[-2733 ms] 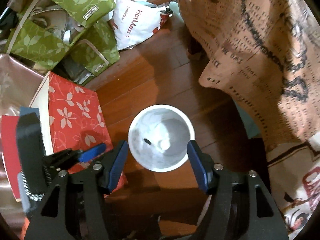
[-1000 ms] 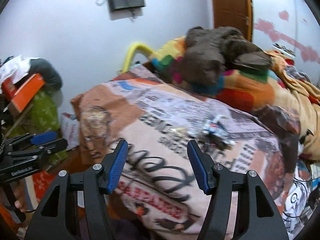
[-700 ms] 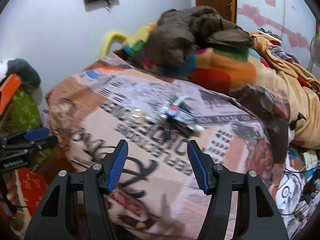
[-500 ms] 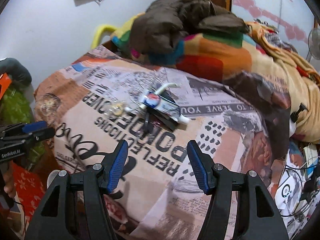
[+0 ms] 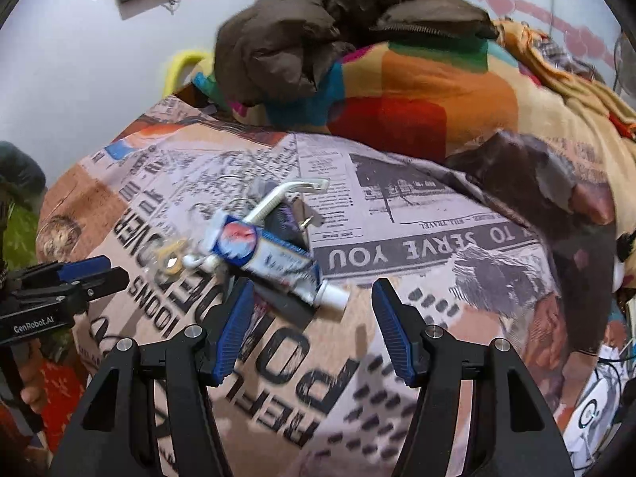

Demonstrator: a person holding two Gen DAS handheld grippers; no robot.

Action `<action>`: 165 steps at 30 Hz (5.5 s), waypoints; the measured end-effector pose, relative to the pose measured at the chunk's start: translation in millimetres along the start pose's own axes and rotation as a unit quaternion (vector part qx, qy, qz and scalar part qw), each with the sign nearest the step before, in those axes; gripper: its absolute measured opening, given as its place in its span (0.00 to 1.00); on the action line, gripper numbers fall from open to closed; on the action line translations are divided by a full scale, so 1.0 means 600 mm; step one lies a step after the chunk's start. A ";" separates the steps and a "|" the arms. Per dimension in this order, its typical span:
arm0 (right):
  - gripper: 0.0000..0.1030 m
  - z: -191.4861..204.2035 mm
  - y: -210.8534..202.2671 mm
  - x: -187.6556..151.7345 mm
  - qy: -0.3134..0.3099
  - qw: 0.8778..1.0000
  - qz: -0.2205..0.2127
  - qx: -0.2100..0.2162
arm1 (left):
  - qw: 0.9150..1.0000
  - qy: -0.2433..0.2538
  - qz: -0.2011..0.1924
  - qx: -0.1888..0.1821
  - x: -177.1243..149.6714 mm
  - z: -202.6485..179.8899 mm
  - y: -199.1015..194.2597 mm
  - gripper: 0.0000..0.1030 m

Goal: Collect trash
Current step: 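Grasp the clear plastic wrapper with the left gripper while the right grasps the toothpaste tube, then carry the wrapper and toothpaste tube over the white bin, then open the right gripper to drop the toothpaste while the left drops the wrapper, then move both grippers back over the remaining items on the bed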

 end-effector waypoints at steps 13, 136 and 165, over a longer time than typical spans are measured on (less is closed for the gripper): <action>0.31 -0.017 0.033 -0.007 0.045 0.998 0.004 0.035 | 0.999 -0.027 -0.002 -0.025 0.028 -0.009 0.061 0.50; 0.59 0.857 0.071 -0.277 -0.273 0.921 0.213 0.179 | 0.937 -0.334 -0.014 0.101 -0.535 0.687 -0.298 0.07; 0.59 0.739 -0.153 -0.152 -0.257 0.950 0.037 0.174 | 0.962 -0.195 -0.117 0.153 -0.377 0.507 -0.489 0.33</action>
Point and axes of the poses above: each gripper's, at about its wrist camera, not at the fingertips, and y roughly the way its jaws point, z to its left, x to its top, the point moved 10 cm from there along y, roughly the way its jaws point, and after that the axes turned 7 degrees about -y, right-handed, at the moved point
